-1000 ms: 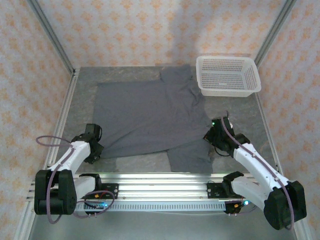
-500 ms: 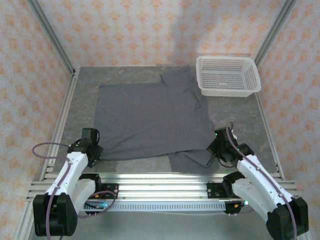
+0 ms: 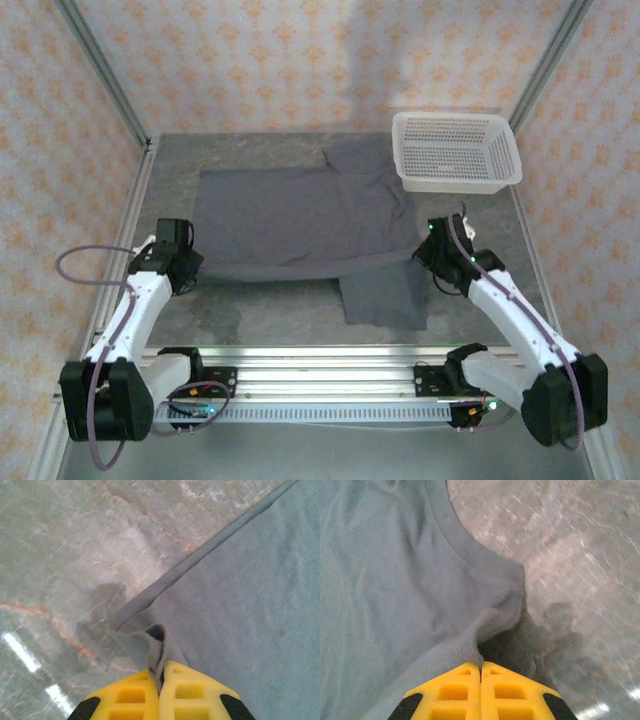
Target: Fold the inside-out t-shirt
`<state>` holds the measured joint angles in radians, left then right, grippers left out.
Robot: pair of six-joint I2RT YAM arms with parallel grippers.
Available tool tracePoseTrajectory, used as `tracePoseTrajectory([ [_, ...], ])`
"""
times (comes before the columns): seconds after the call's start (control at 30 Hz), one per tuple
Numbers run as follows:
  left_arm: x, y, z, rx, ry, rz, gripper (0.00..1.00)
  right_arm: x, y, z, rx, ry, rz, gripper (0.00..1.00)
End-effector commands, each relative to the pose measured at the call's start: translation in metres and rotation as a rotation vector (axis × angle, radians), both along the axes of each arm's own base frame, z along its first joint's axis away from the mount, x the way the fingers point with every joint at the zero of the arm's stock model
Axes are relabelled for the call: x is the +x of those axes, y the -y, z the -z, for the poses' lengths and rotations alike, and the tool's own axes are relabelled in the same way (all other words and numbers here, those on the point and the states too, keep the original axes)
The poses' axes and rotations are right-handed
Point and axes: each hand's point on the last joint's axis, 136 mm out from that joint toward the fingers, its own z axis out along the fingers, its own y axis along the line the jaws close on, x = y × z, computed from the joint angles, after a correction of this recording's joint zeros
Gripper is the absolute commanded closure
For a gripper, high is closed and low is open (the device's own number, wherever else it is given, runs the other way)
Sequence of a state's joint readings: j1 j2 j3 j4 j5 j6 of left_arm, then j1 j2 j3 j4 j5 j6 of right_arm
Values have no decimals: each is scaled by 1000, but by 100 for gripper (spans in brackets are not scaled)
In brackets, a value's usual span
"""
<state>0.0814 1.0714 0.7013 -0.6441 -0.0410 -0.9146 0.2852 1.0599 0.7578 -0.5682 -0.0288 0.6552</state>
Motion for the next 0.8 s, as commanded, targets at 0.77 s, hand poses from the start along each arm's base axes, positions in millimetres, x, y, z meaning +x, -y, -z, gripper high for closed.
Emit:
tracePoseTrajectory([
  [0.77, 104, -32, 2, 147, 13, -7, 100, 120, 19, 40, -39, -30, 23, 100],
])
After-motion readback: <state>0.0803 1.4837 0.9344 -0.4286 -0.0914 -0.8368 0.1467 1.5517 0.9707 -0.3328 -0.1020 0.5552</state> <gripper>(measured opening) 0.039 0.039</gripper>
